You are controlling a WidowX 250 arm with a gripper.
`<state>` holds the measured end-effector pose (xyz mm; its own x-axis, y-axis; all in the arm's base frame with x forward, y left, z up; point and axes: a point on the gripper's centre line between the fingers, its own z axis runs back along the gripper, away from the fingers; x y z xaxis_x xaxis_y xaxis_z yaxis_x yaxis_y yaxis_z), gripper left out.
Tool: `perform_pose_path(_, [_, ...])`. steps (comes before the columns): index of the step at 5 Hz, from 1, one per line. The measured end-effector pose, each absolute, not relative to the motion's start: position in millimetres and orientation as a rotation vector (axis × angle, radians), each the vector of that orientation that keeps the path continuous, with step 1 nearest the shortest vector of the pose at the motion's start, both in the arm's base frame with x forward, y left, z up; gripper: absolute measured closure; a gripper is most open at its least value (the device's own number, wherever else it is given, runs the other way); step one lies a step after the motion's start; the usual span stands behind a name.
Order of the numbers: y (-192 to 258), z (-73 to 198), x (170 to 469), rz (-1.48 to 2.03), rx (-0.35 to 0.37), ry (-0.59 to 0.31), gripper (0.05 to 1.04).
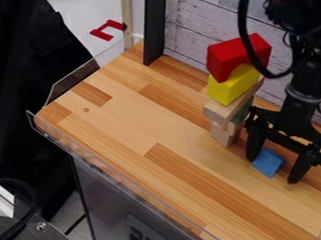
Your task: Put the blue triangle on top of the red arch.
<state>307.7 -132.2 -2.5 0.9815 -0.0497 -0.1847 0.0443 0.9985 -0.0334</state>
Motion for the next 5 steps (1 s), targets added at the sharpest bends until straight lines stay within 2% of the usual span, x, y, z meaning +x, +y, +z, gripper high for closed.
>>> perform_pose_path(2, [-132.8, -6.1, 317.4, -0.039, -0.047, 0.187, 0.088])
perform_pose_path(3, [-131.8, -7.2, 321.2, -0.037, -0.045, 0.183, 0.147])
perform_pose_path(4, [-130.6, -7.5, 321.3, -0.039, -0.042, 0.178, 0.428])
perform_pose_path(5, [-132.9, 5.1, 315.9, -0.084, -0.041, 0.161, 0.529])
